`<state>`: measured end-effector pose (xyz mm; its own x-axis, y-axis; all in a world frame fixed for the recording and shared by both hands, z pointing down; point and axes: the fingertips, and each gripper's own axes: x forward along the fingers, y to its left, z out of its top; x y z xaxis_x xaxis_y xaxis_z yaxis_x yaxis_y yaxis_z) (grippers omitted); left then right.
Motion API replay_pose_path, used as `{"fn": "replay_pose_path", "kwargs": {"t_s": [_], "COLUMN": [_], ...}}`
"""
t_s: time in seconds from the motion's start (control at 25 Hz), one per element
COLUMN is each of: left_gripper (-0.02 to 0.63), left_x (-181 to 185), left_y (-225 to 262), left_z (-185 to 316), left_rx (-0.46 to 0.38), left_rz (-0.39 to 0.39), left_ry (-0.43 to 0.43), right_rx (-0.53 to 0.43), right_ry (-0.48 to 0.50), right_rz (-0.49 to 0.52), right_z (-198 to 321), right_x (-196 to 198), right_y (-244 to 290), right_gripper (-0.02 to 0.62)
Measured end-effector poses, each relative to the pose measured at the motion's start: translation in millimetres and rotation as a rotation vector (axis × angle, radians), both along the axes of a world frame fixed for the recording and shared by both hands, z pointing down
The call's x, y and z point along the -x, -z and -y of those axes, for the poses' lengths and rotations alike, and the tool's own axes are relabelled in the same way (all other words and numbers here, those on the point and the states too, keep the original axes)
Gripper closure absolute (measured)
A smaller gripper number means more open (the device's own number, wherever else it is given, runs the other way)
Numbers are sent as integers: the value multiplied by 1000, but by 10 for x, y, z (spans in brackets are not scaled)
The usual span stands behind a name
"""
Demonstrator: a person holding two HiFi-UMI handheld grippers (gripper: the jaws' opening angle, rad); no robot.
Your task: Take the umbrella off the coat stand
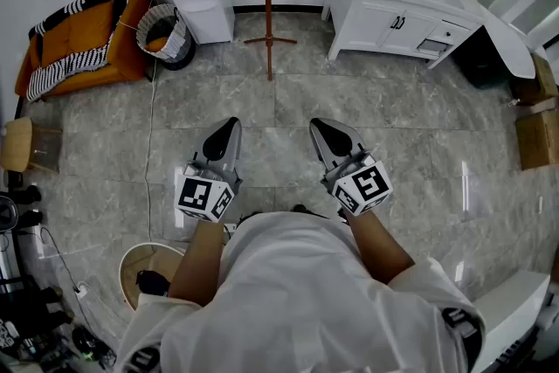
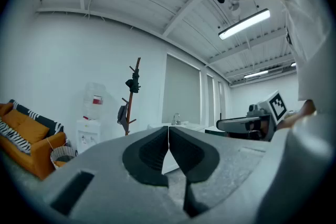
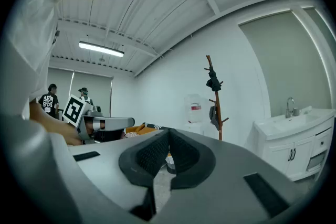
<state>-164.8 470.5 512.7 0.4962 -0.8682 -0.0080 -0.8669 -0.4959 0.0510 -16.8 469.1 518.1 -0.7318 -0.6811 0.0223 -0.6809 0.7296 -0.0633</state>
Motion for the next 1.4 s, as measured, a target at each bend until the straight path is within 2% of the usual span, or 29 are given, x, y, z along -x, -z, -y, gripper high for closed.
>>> {"fn": "replay_pose_path", "kwargs": {"t_s": [0.16, 0.28, 0.4, 0.56, 0.76, 0.92, 1.04, 1.24, 1.4], "left_gripper": [589, 589, 589, 589, 589, 589, 589, 589, 589], "left_x": [-191, -362, -548, -744, -1010, -1187, -1169, -1080, -1038], "left_y": [3, 16, 12, -104, -217, -270, -314, -385, -396], "left_z": [29, 23, 29, 42, 48, 1, 26, 358, 767], "left_rx": [0, -5, -1, 14, 51, 83, 109, 117, 112], "left_rz": [-9, -10, 1, -7, -23, 2, 26, -20, -52], "left_ry": [-22, -54, -85, -99, -122, -181, -198, -210, -203], "right_rx": [21, 30, 6, -10, 23, 72, 96, 62, 69], "right_ry": [-4, 46, 86, 91, 117, 130, 138, 144, 133], "right_rz": [9, 28, 14, 16, 56, 76, 94, 91, 76], "right_z": [72, 78, 82, 74, -8, -8, 95, 497, 853], "right_x": [-200, -339, -507, -736, -928, -951, -872, -711, -712], "right_y": [-44, -71, -67, -79, -184, -366, -444, -460, -473], "right_gripper": [581, 581, 580, 580, 580, 580, 580, 580, 580]}}
